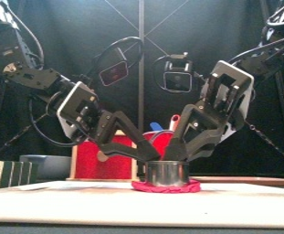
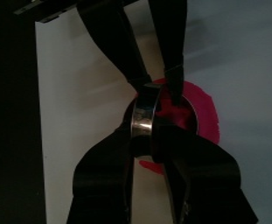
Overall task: Get the cutter from the drawer then cut the dough then place the extra dough in the bowl
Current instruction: Cut the dough
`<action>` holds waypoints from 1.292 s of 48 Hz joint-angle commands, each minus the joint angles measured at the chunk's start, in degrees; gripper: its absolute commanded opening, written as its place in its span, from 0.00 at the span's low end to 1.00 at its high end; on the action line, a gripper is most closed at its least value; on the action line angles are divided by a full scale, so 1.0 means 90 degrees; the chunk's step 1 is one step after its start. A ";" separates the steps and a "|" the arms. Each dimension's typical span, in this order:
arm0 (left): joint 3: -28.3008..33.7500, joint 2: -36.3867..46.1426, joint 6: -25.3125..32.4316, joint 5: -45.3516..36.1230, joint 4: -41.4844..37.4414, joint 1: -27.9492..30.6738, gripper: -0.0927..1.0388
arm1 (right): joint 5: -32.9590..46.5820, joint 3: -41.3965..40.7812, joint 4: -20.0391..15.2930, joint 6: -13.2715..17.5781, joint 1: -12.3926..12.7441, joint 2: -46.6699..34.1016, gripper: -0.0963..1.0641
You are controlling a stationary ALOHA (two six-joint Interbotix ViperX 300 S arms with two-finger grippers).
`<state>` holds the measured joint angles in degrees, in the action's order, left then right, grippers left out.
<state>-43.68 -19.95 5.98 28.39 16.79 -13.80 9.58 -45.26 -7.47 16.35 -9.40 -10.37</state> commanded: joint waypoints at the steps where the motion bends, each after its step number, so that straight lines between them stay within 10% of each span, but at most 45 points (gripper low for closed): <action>1: -0.0195 -0.0127 -0.0039 -0.0459 0.0010 -0.0205 0.54 | -0.0137 -0.0049 0.0000 0.0059 0.0010 -0.0010 0.61; 62: -0.0215 0.0381 0.0049 -0.0371 -0.0098 -0.0166 0.66 | 0.0195 0.0137 0.0547 0.0039 0.0117 0.0801 0.85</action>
<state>-44.12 -16.96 6.06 26.72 16.35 -14.50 11.07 -45.18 -2.72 16.79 -8.88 -5.45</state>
